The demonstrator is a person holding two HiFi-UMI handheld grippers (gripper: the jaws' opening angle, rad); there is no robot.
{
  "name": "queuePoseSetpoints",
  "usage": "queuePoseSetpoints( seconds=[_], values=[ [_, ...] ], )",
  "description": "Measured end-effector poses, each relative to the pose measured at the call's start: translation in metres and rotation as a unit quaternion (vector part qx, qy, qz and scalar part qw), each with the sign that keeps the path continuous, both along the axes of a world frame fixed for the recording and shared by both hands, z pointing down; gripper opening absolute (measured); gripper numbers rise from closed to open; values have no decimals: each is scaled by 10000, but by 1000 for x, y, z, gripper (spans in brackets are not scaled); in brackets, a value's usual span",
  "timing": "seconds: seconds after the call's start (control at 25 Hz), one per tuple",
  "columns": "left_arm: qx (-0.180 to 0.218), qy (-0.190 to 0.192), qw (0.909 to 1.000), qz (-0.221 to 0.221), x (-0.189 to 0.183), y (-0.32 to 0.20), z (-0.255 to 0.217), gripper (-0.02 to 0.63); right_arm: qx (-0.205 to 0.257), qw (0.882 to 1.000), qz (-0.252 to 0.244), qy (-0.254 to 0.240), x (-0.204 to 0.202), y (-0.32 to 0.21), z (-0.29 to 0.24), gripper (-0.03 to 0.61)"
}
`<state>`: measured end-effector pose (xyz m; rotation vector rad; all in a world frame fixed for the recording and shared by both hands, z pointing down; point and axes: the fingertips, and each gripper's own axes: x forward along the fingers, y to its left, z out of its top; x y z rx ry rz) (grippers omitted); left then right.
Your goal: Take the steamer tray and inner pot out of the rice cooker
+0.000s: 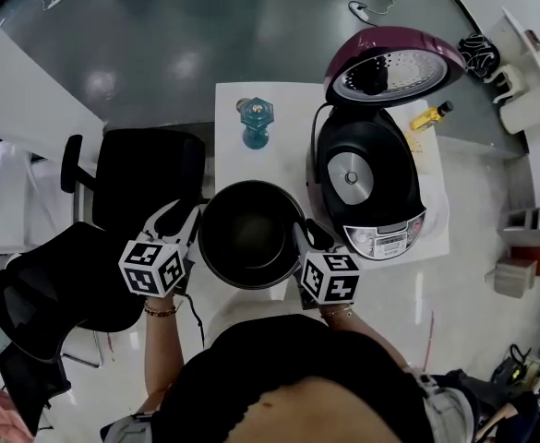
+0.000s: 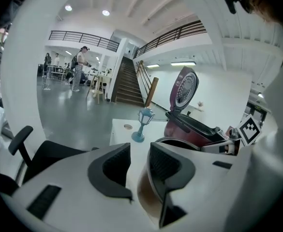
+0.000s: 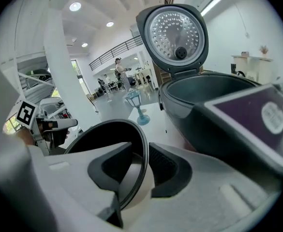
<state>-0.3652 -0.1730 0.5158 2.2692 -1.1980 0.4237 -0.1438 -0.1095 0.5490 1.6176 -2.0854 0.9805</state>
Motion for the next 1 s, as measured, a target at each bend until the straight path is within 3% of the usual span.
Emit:
queuePoseSetpoints(
  seconds=[0.16,0.36,0.52,0.72,0.8,1.0],
  values=[
    [453,122,9988,-165,-3,8,-33,106,403,9990,-38,177,2,3,-29,89],
    [1155,152,9914,-604,-9,21,-75,106,1257,9907,-236,460,3,-1,-77,87],
    [1466,591,9820,-1034,-14,35,-102,94,2005,9765,-291,736,19,-8,-114,80],
    [1717,653,9764,-1135,-12,53,-122,56,2408,9671,-318,754,33,-13,-132,64],
    [1818,571,9746,-1173,-12,60,-128,48,2477,9663,-269,644,37,-13,-139,63],
    [2129,-50,9686,-1280,-9,75,-141,47,2714,9610,-272,463,37,-9,-155,57]
  ],
)
